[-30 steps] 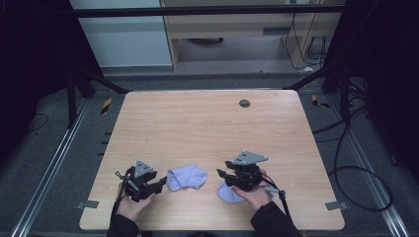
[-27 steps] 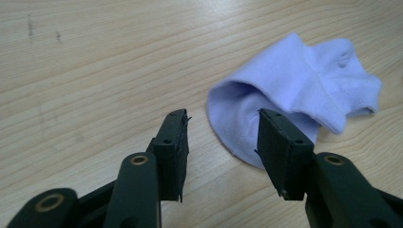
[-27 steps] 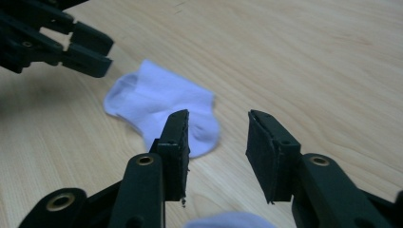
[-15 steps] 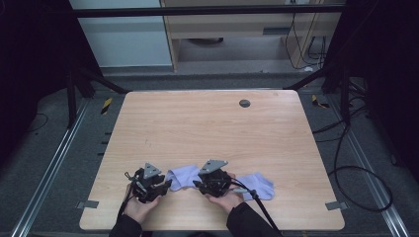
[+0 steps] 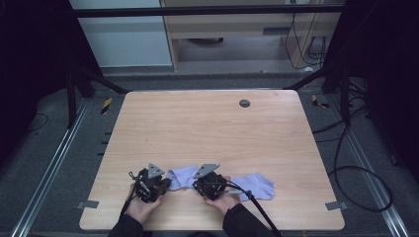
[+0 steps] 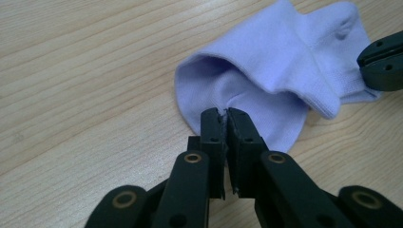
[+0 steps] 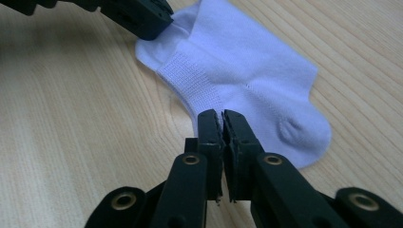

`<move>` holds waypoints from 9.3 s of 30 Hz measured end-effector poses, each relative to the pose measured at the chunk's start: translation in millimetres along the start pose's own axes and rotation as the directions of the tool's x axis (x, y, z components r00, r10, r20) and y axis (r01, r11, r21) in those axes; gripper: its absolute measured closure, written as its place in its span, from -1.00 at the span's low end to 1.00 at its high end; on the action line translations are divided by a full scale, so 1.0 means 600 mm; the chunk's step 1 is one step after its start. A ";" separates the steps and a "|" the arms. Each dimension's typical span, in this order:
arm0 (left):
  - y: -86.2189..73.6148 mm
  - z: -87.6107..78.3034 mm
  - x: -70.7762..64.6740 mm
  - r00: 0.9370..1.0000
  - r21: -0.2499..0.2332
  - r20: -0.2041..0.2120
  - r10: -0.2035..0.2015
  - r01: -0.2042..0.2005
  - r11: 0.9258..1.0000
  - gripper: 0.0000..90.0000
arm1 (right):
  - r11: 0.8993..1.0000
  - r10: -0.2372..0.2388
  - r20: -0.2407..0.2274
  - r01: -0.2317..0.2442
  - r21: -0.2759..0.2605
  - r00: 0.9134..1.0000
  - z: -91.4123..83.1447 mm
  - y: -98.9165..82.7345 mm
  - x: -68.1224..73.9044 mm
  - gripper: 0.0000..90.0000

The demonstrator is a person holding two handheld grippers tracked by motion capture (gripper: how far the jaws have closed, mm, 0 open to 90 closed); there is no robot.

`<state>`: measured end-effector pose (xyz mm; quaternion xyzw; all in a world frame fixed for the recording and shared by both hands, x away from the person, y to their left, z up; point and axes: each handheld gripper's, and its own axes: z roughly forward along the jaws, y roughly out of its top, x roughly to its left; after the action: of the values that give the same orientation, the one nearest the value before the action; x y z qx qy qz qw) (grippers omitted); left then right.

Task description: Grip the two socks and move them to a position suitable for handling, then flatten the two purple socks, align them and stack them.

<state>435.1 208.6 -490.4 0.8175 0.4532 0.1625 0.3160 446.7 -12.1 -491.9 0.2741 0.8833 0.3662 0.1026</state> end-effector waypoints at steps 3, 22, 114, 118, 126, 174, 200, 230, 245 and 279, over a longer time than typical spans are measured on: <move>0.001 -0.001 0.000 1.000 0.005 0.006 0.008 -0.008 1.000 0.93 | 0.999 0.019 -0.011 -0.019 -0.042 1.000 -0.010 0.005 0.001 0.95; -0.003 -0.013 0.001 0.998 0.016 0.039 0.054 -0.055 0.998 0.94 | 0.953 0.251 0.183 -0.210 -0.220 0.950 0.014 0.077 -0.049 0.94; 0.051 -0.028 -0.076 0.997 -0.116 0.069 0.021 -0.013 0.993 0.24 | 0.929 0.349 0.222 -0.306 -0.207 0.910 -0.209 -0.097 -0.130 0.30; 0.060 -0.009 -0.105 0.993 -0.091 0.108 0.042 -0.032 0.995 0.29 | 0.918 0.382 0.243 -0.337 -0.209 0.892 -0.233 -0.148 -0.146 0.29; 0.074 0.019 -0.150 0.987 -0.064 0.137 0.084 -0.076 0.995 0.36 | 0.916 0.397 0.270 -0.358 -0.182 0.877 -0.242 -0.190 -0.166 0.31; 0.047 0.018 -0.135 0.979 0.038 0.163 0.118 -0.126 0.991 0.98 | 0.954 0.297 0.138 -0.286 -0.095 0.945 -0.200 -0.157 -0.114 0.90; 0.041 -0.039 -0.040 0.999 -0.083 0.030 0.036 -0.033 0.996 0.15 | 0.939 0.309 0.175 -0.271 -0.211 0.935 -0.194 -0.125 -0.118 0.12; -0.017 -0.053 0.107 0.980 -0.071 -0.143 -0.141 0.132 0.989 0.02 | 0.940 0.294 0.116 -0.266 -0.212 0.949 -0.059 0.012 -0.095 0.06; -0.023 -0.045 0.106 0.984 -0.034 -0.122 -0.128 0.125 0.992 0.18 | 0.943 0.305 0.100 -0.285 -0.175 0.947 -0.006 0.037 -0.092 0.21; -0.012 -0.043 0.087 0.989 -0.020 -0.080 -0.125 0.124 0.992 0.91 | 0.959 0.272 0.117 -0.260 -0.112 0.955 0.024 0.039 -0.066 0.93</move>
<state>444.2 264.8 -477.2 0.7779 0.5146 0.1790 0.3129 494.7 -12.2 -486.5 0.4088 0.8112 0.3996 0.1230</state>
